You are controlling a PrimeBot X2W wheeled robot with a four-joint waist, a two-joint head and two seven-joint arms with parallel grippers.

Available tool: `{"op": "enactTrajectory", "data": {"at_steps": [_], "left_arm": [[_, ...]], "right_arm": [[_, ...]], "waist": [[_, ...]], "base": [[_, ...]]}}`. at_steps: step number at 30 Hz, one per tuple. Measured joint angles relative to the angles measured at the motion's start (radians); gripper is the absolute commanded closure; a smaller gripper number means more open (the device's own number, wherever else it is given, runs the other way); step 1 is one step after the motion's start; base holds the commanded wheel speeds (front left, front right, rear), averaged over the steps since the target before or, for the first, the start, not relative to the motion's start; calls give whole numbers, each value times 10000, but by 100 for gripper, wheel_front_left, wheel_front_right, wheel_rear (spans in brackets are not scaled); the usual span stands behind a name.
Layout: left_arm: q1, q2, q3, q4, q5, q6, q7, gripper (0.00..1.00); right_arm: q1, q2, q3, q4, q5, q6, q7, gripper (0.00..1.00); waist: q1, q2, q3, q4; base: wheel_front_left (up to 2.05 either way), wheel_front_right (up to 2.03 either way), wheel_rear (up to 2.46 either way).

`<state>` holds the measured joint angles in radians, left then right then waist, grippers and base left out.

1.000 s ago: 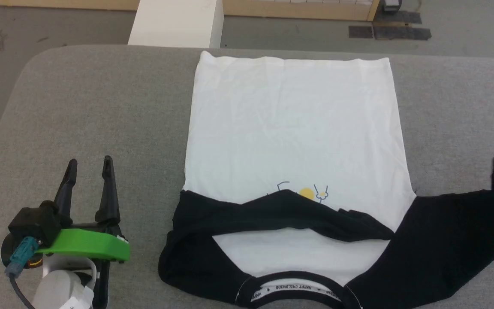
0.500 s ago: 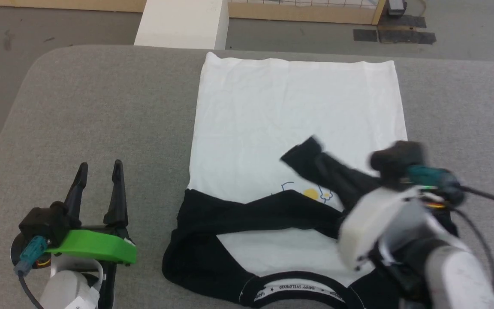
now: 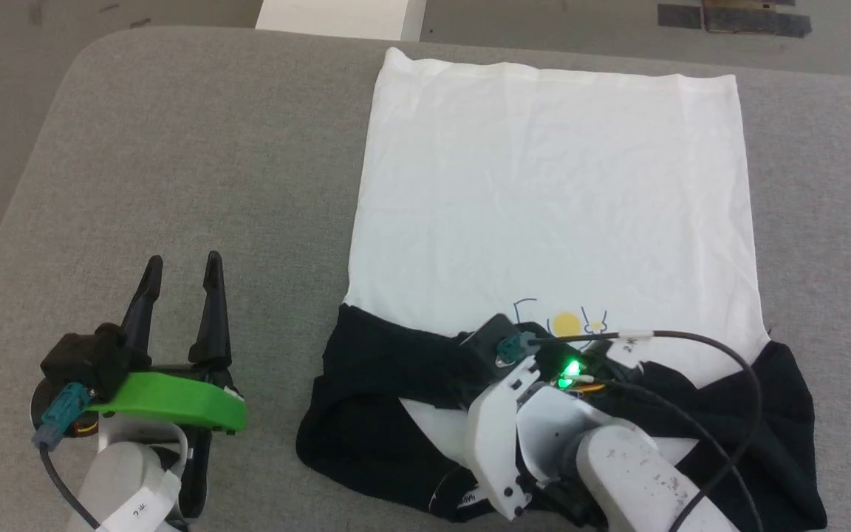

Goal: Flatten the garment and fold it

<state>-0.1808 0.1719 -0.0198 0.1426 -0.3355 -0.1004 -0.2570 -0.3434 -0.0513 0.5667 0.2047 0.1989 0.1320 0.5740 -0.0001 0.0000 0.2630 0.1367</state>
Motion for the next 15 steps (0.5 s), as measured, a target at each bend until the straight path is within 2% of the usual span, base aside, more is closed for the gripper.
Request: {"op": "enactTrajectory", "data": {"at_steps": [3, 4, 5, 6, 8, 10, 15], "left_arm": [[-44, -86, 33, -2, 8, -21, 0, 0], [-43, -104, 46, 0, 17, -44, 0, 0], [-42, -119, 65, 4, 19, -46, 0, 0], [-42, -128, 84, 8, 33, -48, 0, 0], [-35, -134, 115, 31, 52, -56, 0, 0], [-21, -140, 148, 50, 102, -61, 0, 0], [2, -56, 105, 50, 132, -100, 0, 0]], "right_arm": [[-73, 2, 286, 422, 261, 0, 69, 100], [-95, 2, 359, 477, 403, 0, 79, 77], [-126, -4, 476, 481, 554, 0, 81, 19], [-148, -8, 558, 454, 711, 0, 105, 0], [-148, -6, 644, 244, 1097, 0, 35, 0], [-147, 8, 397, -545, 1542, 2, -633, 0], [-49, 13, -961, -2433, 1772, 0, -2230, 0]], "waist": [[0, 0, 108, 80], [0, 0, 129, 91], [0, 0, 133, 82], [0, 0, 129, 60], [0, 0, 90, 3], [0, 0, 5, -119], [0, 0, -131, -416]], "base": [[0, 0, 0], [0, 0, 0], [0, 0, 0], [0, 0, 0], [0, 0, 0], [0, 0, 0], [0, 0, 0]]}}
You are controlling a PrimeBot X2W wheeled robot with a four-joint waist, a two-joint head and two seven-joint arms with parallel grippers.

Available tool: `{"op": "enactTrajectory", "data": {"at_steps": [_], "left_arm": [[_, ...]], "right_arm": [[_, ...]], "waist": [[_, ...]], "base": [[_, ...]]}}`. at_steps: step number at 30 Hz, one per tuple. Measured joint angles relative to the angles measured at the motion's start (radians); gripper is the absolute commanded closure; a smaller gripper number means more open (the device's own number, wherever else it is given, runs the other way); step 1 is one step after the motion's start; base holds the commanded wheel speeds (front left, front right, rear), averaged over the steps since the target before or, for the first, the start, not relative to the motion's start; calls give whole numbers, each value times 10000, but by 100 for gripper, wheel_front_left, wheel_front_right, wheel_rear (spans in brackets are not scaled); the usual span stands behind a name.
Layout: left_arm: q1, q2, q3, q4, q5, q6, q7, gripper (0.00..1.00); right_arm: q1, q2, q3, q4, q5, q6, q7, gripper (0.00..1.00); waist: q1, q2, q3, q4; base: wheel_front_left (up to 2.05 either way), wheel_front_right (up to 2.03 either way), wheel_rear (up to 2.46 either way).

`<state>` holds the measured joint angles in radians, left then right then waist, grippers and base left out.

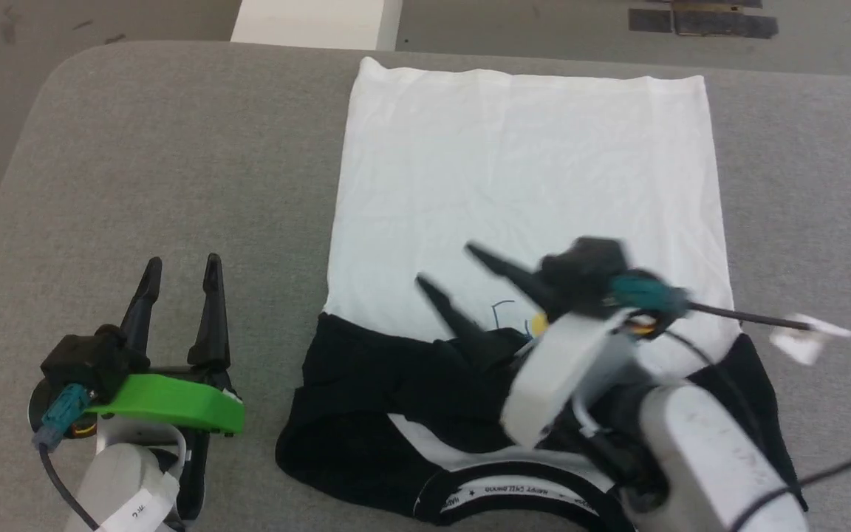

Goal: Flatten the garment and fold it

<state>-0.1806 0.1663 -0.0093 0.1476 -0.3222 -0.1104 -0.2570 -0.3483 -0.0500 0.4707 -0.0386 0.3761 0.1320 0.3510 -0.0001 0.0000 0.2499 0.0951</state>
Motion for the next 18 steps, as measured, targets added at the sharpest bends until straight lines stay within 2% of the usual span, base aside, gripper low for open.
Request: {"op": "enactTrajectory", "data": {"at_steps": [6, 10, 12, 18], "left_arm": [[-89, 372, -171, -130, 215, -40, 192, 0], [-716, 773, -468, -303, 307, -94, 644, 0], [-1189, 1018, -642, -357, 322, -121, 917, 0], [-3094, 1933, -1168, -234, 297, -125, 1933, 0]], "right_arm": [[867, 2, -2512, -1735, -640, 0, -1547, 0], [1339, -13, -3933, -2105, -1430, 0, -2309, 0], [1476, -84, -4288, -2111, -1871, 0, -2500, 0], [1486, -360, -4794, -1879, -2082, 0, -3007, 0]], "waist": [[0, 0, -41, -449], [0, 0, 121, -768], [0, 0, 279, -891], [1, 0, 973, -1297]], "base": [[0, 0, 0], [0, 0, 0], [0, 0, 0], [0, 0, 0]]}}
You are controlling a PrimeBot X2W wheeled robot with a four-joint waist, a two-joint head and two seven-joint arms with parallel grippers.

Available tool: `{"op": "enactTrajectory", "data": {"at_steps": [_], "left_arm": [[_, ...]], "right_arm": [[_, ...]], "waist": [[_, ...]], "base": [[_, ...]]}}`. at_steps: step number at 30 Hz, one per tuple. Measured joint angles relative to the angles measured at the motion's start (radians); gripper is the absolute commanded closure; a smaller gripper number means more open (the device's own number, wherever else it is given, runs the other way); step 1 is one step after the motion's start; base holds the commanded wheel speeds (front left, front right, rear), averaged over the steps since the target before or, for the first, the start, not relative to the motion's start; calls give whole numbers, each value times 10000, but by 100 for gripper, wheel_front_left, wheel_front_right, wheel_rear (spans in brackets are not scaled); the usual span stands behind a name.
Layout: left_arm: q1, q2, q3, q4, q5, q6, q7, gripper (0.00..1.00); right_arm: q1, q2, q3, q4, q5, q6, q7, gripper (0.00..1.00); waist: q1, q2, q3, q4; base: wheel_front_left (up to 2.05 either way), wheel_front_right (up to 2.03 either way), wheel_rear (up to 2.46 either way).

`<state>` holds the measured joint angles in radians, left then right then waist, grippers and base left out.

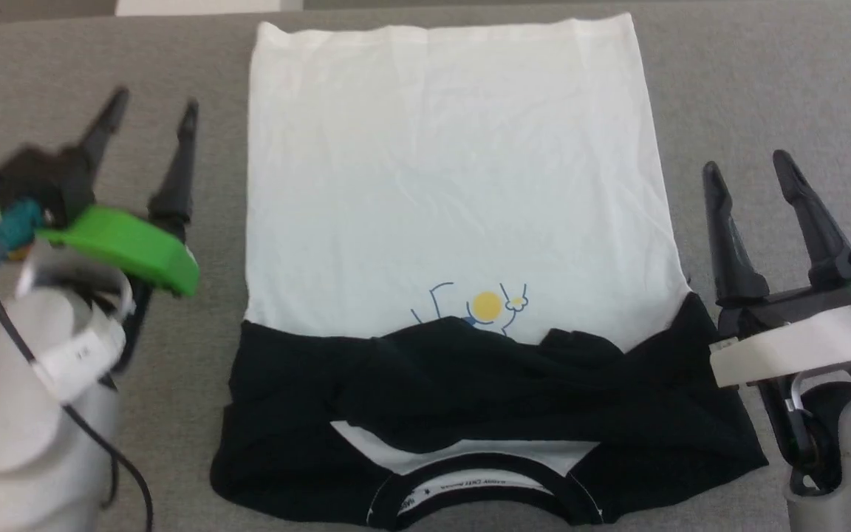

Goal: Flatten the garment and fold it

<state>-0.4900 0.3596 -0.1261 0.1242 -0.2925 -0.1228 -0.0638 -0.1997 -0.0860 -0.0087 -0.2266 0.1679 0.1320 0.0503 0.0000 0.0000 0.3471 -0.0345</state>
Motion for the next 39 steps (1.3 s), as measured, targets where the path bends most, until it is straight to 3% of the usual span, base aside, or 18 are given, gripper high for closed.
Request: {"op": "enactTrajectory", "data": {"at_steps": [11, 17, 22, 30, 35, 36, 38, 39], "left_arm": [[-4048, 2107, -1615, 1028, -1987, -12, 3689, 0], [-5512, 2704, -1689, 1611, -2681, 58, 6138, 0], [-6047, 2991, -1561, 1843, -2794, 1085, 7954, 0], [-6352, 3538, -1557, 1682, -2165, 2598, 9616, 0], [-6449, 3806, -1532, 1174, -1870, 3033, 10042, 0], [-6456, 3870, -1561, 1091, -1833, 3087, 10170, 18], [-6456, 3917, -1605, 911, -1831, 3093, 10416, 100], [-6456, 3914, -1613, 840, -1870, 3097, 10550, 100]], "right_arm": [[-414, 8, -159, 197, 184, 0, -422, 0], [-464, 159, 150, 6, 207, 0, -602, 0], [-473, 251, 397, -25, 324, 0, -761, 0], [-728, 307, 738, 132, 378, 2, -913, 0], [-868, 311, 876, 219, 431, 0, -918, 0], [-921, 313, 911, 221, 431, 2, -917, 0], [-1001, 311, 988, 217, 405, 0, -892, 0], [-1067, 311, 1028, 217, 384, 2, -834, 0]], "waist": [[1, 0, 1487, -1086], [2, 0, 2223, -1819], [2, 0, 2856, -2356], [2, 0, 3694, -2966], [1, 0, 4030, -3138], [1, 0, 4081, -3151], [1, 0, 4139, -3137], [1, 0, 4152, -3105]], "base": [[0, 0, 0], [0, 0, 0], [0, 0, 0], [0, 0, 0], [0, 0, 0], [0, 0, 0], [0, 0, 0], [0, 0, 0]]}}
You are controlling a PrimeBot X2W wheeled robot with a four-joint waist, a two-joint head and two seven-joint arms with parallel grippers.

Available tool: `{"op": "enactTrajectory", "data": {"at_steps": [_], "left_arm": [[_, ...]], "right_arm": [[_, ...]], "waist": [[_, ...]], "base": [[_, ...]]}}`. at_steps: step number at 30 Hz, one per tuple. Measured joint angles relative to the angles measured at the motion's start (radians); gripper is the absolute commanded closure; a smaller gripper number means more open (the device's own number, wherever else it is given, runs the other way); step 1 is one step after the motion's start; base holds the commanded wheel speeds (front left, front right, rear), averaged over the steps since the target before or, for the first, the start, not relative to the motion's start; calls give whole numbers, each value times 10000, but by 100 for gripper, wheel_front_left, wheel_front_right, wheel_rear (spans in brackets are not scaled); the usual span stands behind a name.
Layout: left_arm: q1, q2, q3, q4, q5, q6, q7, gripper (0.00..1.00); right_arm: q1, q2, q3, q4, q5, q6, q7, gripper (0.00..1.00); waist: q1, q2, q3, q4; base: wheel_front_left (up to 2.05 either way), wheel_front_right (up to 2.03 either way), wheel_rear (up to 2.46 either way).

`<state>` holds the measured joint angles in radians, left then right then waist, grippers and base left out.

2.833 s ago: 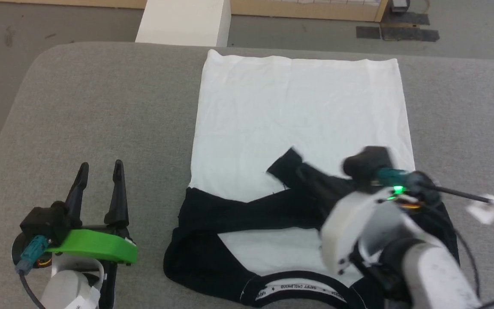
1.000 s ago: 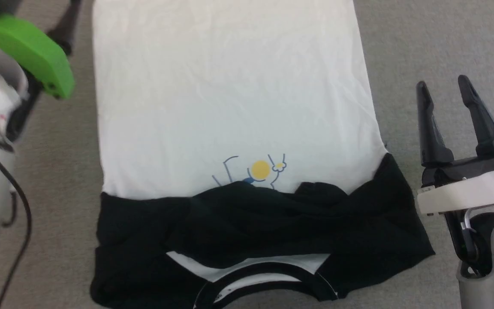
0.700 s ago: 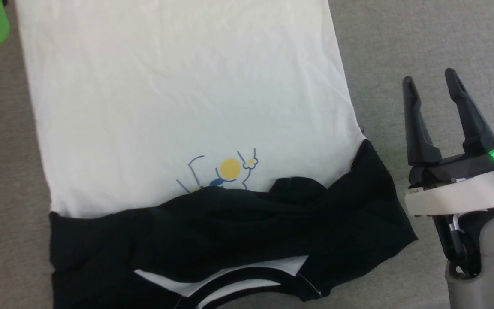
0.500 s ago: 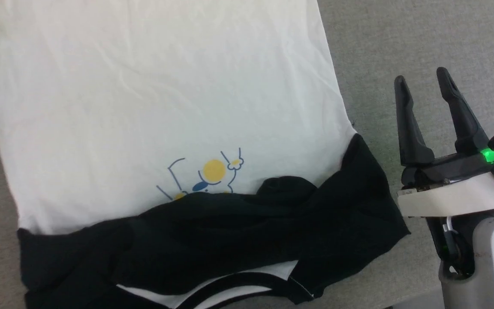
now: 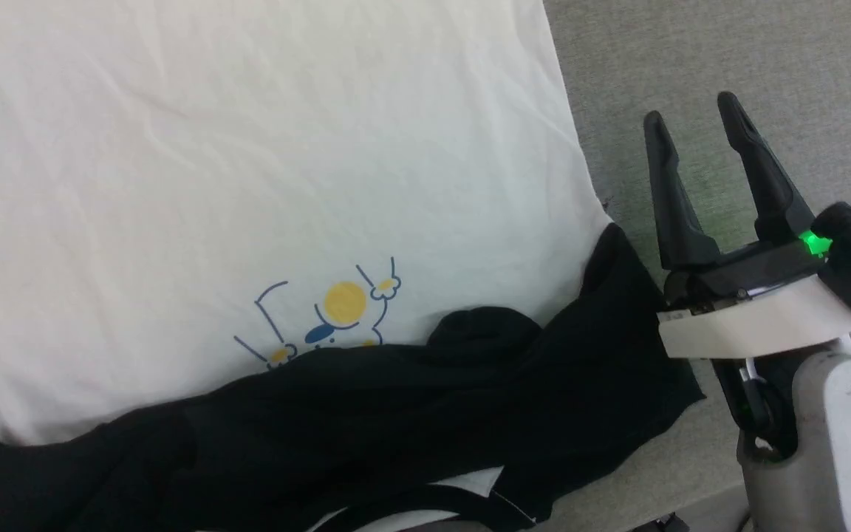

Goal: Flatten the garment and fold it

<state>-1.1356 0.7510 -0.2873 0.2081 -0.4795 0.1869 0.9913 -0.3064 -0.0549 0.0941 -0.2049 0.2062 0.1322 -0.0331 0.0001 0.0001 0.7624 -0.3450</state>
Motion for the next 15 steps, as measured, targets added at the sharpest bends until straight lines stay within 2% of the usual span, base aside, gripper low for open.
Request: {"op": "enactTrajectory", "data": {"at_steps": [4, 9, 13, 15], "left_arm": [[21, -50, -102, -364, -61, -27, -63, 100], [-20, -134, -405, -445, -31, -537, -581, 100], [-205, -414, -614, -341, -17, -871, -1200, 100], [-330, -587, -792, -265, 48, -1103, -1582, 100]], "right_arm": [[-679, -221, 151, -12, -134, 0, 382, 0], [-2753, -401, 169, 314, -132, -2, 1519, 0], [-5138, -403, 267, 1584, 100, 0, 2702, 0], [-6331, -305, 104, 2673, 272, 0, 3359, 0]], "waist": [[-1, 0, 29, 159], [-1, 0, 76, 407], [-1, 0, 143, 689], [0, 0, 188, 857]], "base": [[0, 0, 0], [0, 0, 0], [0, 0, 0], [0, 0, 0]]}}
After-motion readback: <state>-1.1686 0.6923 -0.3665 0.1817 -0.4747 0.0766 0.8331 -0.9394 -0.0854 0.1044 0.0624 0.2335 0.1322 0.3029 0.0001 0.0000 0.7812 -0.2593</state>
